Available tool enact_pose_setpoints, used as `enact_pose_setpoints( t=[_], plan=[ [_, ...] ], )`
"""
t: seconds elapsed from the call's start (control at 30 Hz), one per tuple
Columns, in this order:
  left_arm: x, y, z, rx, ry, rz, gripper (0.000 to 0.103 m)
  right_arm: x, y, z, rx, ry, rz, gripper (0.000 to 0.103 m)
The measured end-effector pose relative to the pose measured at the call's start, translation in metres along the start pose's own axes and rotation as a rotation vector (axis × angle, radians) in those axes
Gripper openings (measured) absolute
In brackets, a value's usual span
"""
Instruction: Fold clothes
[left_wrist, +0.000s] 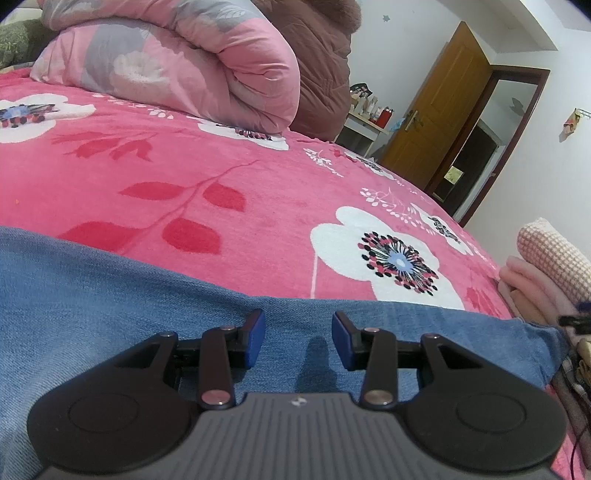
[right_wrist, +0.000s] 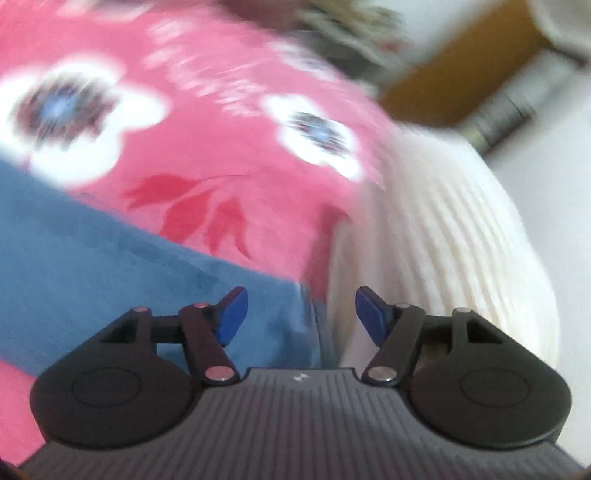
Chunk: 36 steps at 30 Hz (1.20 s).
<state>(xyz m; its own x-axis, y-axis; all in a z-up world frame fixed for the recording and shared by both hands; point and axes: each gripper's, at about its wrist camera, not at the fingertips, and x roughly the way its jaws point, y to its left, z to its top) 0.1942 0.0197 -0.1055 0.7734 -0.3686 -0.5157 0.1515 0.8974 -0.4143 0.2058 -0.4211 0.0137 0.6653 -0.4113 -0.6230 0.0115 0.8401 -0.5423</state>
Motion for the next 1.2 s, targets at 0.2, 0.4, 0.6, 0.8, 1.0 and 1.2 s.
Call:
enact_pose_setpoints(
  t=[0.2, 0.4, 0.6, 0.8, 1.0, 1.2],
  plan=[
    [0.000, 0.000, 0.000, 0.003, 0.000, 0.002, 0.042, -0.018, -0.006, -0.062, 0.202, 0.039, -0.072, 0.066],
    [0.000, 0.000, 0.000, 0.000, -0.001, -0.001, 0.042, 0.001, -0.005, -0.063, 0.287, 0.044, -0.112, 0.063],
    [0.000, 0.000, 0.000, -0.001, -0.001, -0.004, 0.042, -0.009, 0.009, -0.082, 0.570, -0.034, 0.021, 0.057],
    [0.000, 0.001, 0.000, -0.001, -0.001, -0.004, 0.042, 0.022, 0.007, -0.104, 0.856, 0.005, 0.054, 0.052],
    [0.000, 0.000, 0.000, 0.000, -0.002, -0.004, 0.042, 0.055, 0.011, -0.106, 1.040, -0.032, -0.046, 0.052],
    [0.000, 0.000, 0.000, 0.000, -0.001, -0.004, 0.042, 0.054, 0.021, -0.098, 0.944, -0.109, -0.082, 0.016]
  ],
)
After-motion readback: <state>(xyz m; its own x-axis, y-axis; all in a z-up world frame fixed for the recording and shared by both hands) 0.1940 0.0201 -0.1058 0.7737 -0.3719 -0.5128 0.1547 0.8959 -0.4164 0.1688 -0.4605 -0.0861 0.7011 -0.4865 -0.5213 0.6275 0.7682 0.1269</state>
